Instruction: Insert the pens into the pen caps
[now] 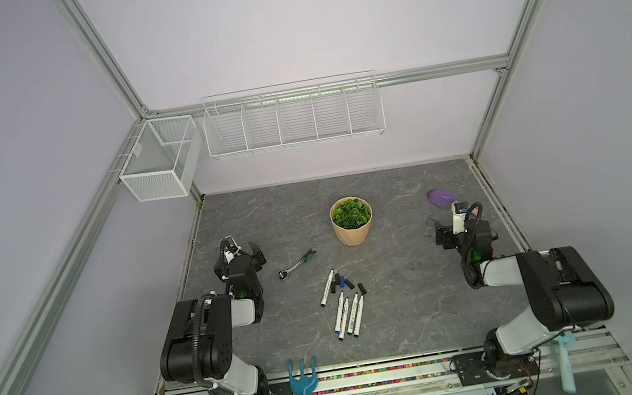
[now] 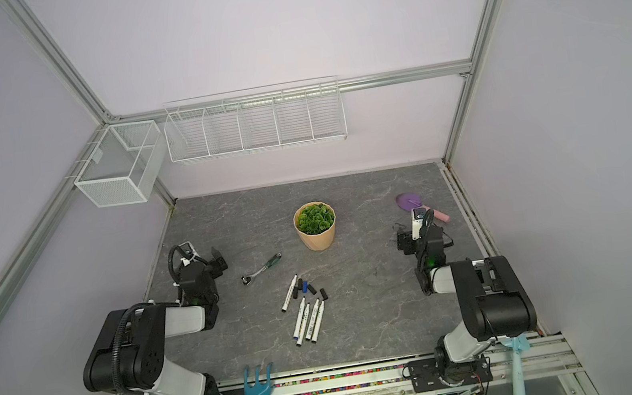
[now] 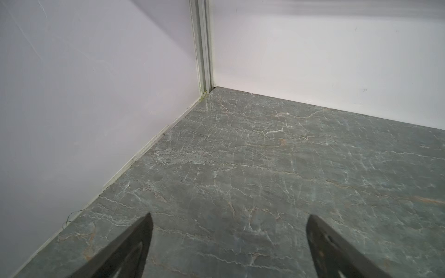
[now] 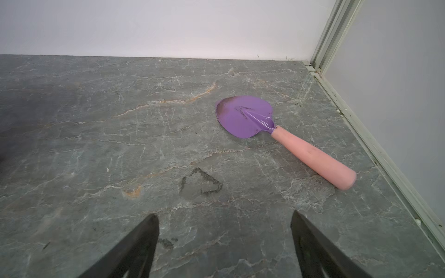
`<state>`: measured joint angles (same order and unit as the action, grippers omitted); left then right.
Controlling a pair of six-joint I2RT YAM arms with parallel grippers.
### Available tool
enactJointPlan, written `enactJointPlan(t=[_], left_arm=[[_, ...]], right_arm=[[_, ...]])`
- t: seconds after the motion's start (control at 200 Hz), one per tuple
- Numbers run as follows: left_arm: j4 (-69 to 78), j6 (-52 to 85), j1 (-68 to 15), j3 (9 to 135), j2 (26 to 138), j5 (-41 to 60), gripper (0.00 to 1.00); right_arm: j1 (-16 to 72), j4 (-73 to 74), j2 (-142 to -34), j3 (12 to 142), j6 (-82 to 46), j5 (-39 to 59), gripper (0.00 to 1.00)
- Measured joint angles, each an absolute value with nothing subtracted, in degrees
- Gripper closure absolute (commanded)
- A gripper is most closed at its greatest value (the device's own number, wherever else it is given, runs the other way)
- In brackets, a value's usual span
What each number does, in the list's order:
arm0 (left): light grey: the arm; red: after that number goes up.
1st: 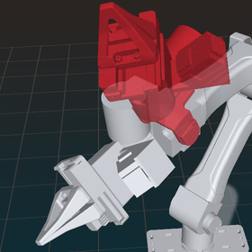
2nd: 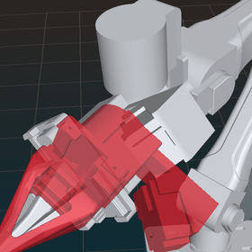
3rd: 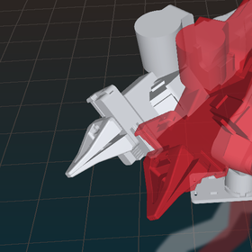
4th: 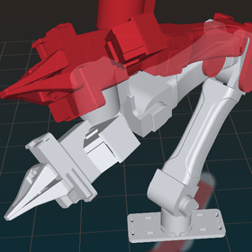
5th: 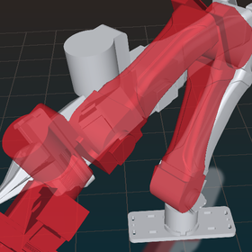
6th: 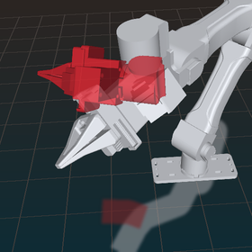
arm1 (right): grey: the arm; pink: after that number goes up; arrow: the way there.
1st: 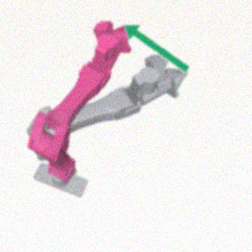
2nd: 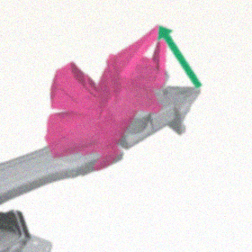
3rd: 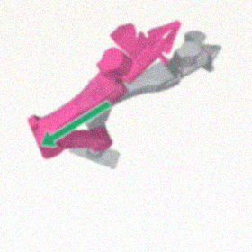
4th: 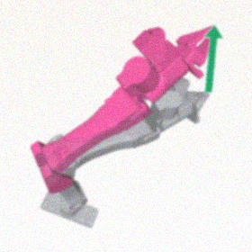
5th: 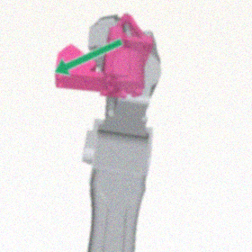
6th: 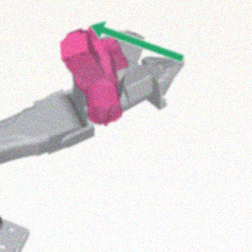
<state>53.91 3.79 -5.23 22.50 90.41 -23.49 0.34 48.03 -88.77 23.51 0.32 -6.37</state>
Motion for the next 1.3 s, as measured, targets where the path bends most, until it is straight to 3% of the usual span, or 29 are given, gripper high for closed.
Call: enactJointPlan(t=[1.3], left_arm=[[53.9,3.8,-5.2,22.5,90.4,-23.5,0.01]], right_arm=[[0.1,48.0,-88.7,23.4,0.7,-5.5,0.12]])
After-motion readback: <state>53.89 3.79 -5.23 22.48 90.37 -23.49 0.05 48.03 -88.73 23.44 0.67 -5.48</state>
